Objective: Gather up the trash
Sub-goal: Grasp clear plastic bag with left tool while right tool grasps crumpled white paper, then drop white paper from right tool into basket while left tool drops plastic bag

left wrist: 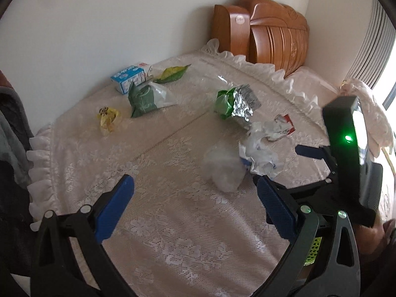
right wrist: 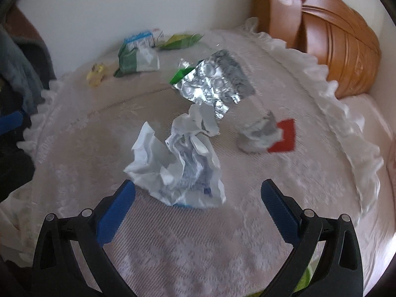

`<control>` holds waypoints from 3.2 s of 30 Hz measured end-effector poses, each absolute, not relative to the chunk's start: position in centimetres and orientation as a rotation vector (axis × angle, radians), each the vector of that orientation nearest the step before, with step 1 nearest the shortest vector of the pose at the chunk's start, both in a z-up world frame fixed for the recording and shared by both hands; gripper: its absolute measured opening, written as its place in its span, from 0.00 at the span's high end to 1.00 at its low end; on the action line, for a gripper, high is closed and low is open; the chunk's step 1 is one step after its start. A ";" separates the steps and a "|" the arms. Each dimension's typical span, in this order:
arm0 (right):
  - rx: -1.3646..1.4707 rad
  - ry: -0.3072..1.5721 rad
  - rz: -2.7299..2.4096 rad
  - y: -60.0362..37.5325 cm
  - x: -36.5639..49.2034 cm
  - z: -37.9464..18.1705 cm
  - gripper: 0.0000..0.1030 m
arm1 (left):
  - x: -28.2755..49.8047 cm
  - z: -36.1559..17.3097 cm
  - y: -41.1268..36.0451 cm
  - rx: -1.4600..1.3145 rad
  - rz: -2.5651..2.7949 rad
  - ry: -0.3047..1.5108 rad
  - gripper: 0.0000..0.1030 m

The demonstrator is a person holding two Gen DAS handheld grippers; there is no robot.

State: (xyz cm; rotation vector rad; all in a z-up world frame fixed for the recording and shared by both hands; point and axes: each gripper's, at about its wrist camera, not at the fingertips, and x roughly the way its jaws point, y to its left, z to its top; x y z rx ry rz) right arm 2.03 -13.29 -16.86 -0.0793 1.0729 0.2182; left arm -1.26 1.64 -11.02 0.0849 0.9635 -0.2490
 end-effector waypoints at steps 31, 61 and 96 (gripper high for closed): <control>0.267 1.012 0.106 -22.4 -0.8 -12.5 0.45 | 4.9 -17.6 -3.5 0.098 -0.308 1.133 0.60; 0.481 0.945 -0.476 -42.5 -23.5 -12.3 0.31 | -10.1 -6.2 -24.8 0.301 -0.840 0.982 0.60; 0.528 0.940 -0.661 -49.5 -30.1 -13.5 0.02 | -16.9 -5.3 -33.4 0.384 -1.048 0.915 0.08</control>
